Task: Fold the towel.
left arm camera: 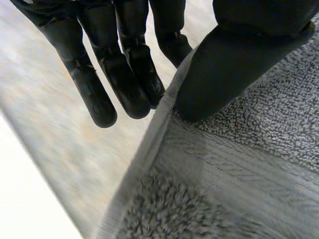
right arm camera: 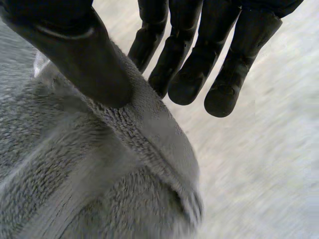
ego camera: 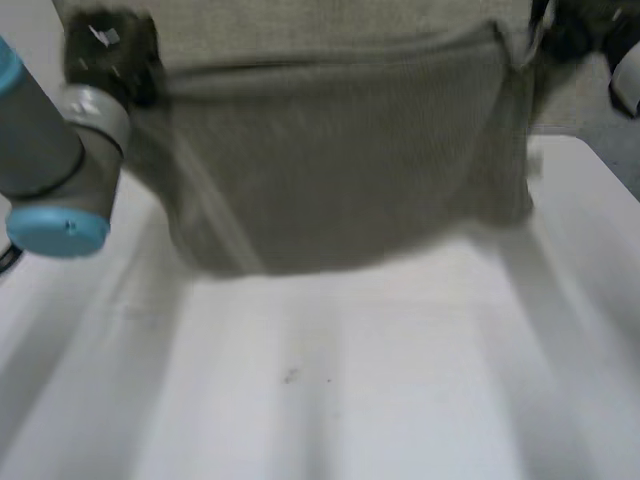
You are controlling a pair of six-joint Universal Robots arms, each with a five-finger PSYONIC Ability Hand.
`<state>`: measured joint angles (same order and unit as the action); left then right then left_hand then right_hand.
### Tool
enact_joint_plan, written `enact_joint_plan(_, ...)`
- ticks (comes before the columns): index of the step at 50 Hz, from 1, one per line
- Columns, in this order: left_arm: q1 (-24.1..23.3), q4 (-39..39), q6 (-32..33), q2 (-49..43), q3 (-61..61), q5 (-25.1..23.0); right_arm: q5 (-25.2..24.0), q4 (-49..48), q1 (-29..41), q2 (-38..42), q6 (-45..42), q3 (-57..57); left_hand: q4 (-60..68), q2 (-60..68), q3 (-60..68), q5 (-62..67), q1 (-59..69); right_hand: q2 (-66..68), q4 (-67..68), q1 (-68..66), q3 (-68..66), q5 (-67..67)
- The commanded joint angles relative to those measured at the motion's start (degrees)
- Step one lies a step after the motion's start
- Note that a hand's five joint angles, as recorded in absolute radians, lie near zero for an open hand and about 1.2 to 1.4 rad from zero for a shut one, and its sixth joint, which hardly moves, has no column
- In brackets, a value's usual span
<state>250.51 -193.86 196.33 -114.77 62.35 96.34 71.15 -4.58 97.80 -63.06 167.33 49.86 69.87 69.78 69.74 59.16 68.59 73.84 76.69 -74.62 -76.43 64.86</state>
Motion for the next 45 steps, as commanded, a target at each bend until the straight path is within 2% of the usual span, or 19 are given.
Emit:
enact_joint_plan(1,0.5,-1.4,-0.4,3.2,0.7,2.0,0.6,-2.4,-0.4,-1.6,5.0,1.4,10.1,10.2,10.3,10.8,11.4,6.2,3.3,-5.4,-3.6,5.1)
enact_joint_plan(3,0.3,-1.4,-0.4,3.7,3.3,2.0,-1.0,0.4,-0.5,-1.2,5.0,2.1,10.1,10.2,10.3,10.8,11.4,6.2,3.3,-5.4,-3.6,5.1)
enact_joint_plan(5,0.2,-1.4,-0.2,4.6,10.5,1.8,-4.6,6.0,-0.5,0.1,4.6,3.4,10.1,10.2,10.3,10.8,11.4,6.2,3.3,-5.4,-3.6,5.1)
enact_joint_plan(8,0.2,-1.4,-0.2,5.1,14.1,1.7,-6.3,8.1,-0.5,1.5,3.7,4.2,10.1,10.2,10.3,10.8,11.4,6.2,3.3,-5.4,-3.6,5.1)
enact_joint_plan(10,0.6,-1.4,-0.2,5.4,21.9,1.6,-8.1,11.5,-0.6,4.3,-0.5,6.6,10.1,10.2,10.3,10.8,11.4,6.2,3.3,-5.4,-3.6,5.1)
enact_joint_plan(21,0.1,-2.5,0.2,5.3,41.8,1.7,-8.7,13.1,-3.6,8.8,-17.9,21.7,10.1,10.2,10.3,10.8,11.4,6.2,3.3,-5.4,-3.6,5.1)
enact_joint_plan(30,-2.6,-2.6,0.2,7.2,47.1,0.9,-8.9,12.7,-6.0,6.5,-19.2,29.2,10.1,10.2,10.3,10.8,11.4,6.2,3.3,-5.4,-3.6,5.1)
enact_joint_plan(36,-4.4,-3.4,0.1,8.2,48.3,-1.5,-10.2,4.9,-7.1,2.7,-19.2,38.0,10.1,10.2,10.3,10.8,11.4,6.2,3.3,-5.4,-3.6,5.1)
enact_joint_plan(41,-4.5,-4.9,0.1,8.2,48.2,-1.7,-14.1,-3.8,-7.2,0.7,-19.1,44.7,10.1,10.2,10.3,10.8,11.4,6.2,3.3,-5.4,-3.6,5.1)
enact_joint_plan(43,-4.3,-5.6,0.1,8.1,48.0,-1.7,-17.0,-7.1,-7.4,0.0,-19.2,47.9,10.1,10.2,10.3,10.8,11.4,-16.4,-19.3,17.2,19.0,-17.4)
enact_joint_plan(45,-4.1,-5.6,0.1,8.1,47.9,-1.7,-18.1,-8.3,-7.3,0.0,-19.2,48.9,10.1,10.2,10.3,10.8,11.4,-21.0,-23.8,21.8,23.6,-22.0)
